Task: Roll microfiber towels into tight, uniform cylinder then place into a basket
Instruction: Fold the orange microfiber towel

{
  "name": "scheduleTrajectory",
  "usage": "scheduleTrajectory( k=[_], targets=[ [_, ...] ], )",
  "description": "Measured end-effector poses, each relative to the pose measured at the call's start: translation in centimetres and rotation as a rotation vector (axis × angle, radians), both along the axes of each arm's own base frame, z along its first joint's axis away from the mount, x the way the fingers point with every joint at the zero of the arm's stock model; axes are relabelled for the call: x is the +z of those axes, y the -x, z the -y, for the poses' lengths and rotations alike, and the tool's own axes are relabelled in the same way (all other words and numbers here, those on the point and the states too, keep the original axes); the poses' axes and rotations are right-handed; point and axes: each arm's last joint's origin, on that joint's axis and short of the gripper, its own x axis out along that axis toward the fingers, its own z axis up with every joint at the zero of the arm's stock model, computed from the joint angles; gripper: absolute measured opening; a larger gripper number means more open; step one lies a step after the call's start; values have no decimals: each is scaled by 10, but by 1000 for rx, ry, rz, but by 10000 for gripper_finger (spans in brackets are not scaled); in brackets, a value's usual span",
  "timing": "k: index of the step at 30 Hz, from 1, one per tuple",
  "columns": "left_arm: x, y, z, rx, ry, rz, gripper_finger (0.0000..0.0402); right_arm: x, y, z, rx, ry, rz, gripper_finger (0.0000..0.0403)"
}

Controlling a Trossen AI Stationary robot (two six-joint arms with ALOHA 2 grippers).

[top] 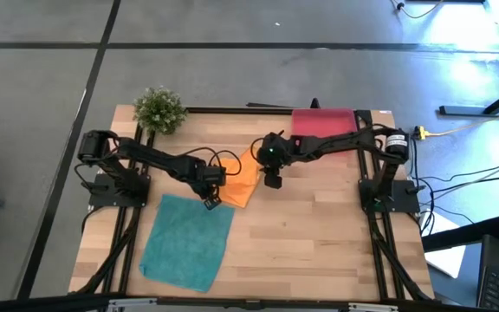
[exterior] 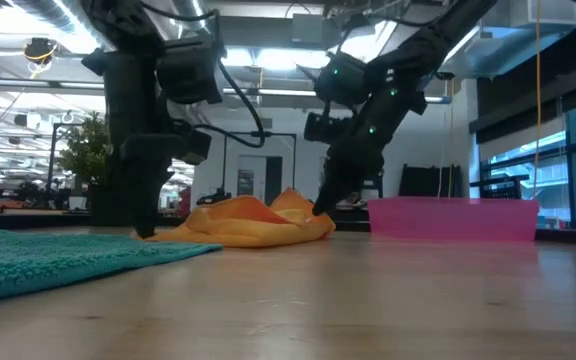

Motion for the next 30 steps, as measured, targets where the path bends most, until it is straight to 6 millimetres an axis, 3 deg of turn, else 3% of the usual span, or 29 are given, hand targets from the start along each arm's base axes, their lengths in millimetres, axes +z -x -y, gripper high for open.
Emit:
scheduleTrajectory(
  k=[9,24,30],
  targets=[
    [-2,-1,-13,-2,-70,24,27,-21,-3,-9,62,-77,-54,122],
    [1,-3,-61,10,-176,95,27,-21,-9,-54,197,-157,-58,122],
    [23,-1,-71,69,-98,78,27,-11,-6,-54,184,-137,-57,122]
  ],
)
